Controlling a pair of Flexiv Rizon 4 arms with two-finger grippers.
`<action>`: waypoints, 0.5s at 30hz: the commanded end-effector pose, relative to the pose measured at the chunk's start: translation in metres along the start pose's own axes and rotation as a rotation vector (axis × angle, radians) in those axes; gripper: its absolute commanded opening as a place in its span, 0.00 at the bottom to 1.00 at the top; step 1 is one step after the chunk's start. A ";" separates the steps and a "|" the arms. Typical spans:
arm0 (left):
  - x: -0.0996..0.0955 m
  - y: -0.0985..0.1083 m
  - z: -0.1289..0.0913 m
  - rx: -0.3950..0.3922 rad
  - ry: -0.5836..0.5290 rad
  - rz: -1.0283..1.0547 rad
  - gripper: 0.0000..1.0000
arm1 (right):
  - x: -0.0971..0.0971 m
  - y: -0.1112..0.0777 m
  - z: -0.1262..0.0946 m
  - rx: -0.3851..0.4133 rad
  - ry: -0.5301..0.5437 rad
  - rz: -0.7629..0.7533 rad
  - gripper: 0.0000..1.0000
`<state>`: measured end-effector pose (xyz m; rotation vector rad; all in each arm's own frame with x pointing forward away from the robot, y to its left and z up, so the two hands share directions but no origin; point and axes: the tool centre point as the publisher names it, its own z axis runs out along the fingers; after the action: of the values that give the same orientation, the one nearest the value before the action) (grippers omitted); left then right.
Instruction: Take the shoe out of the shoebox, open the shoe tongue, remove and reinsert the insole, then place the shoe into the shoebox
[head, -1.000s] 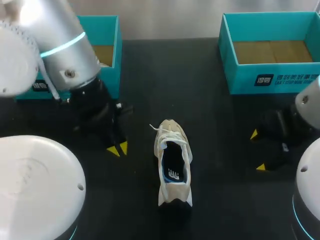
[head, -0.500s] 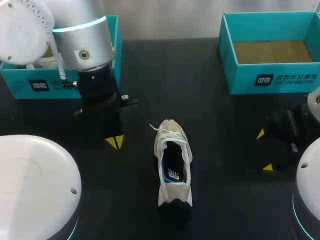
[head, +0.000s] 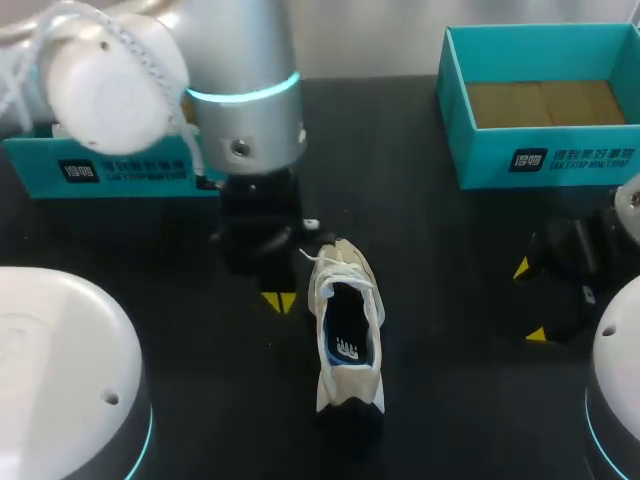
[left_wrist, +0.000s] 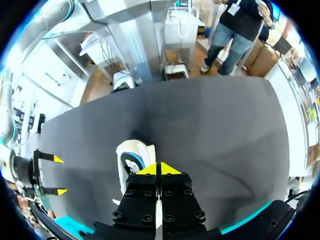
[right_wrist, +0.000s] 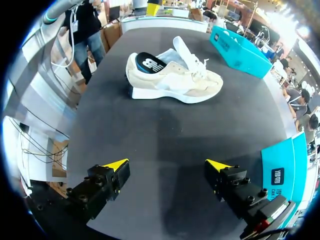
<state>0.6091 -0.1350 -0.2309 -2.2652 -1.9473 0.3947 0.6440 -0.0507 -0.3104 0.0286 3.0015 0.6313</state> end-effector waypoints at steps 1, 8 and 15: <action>-0.024 0.014 0.027 -0.016 0.043 -0.020 0.00 | 0.001 0.001 0.000 0.004 -0.002 0.000 1.00; -0.024 0.014 0.027 -0.016 0.043 -0.020 0.00 | 0.001 0.001 0.000 0.004 -0.002 0.000 1.00; -0.028 0.016 0.035 0.006 0.049 0.015 0.00 | 0.001 0.001 0.000 0.004 -0.002 0.000 1.00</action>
<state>0.6114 -0.1642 -0.2583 -2.2445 -1.9502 0.3289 0.6440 -0.0507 -0.3104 0.0286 3.0015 0.6314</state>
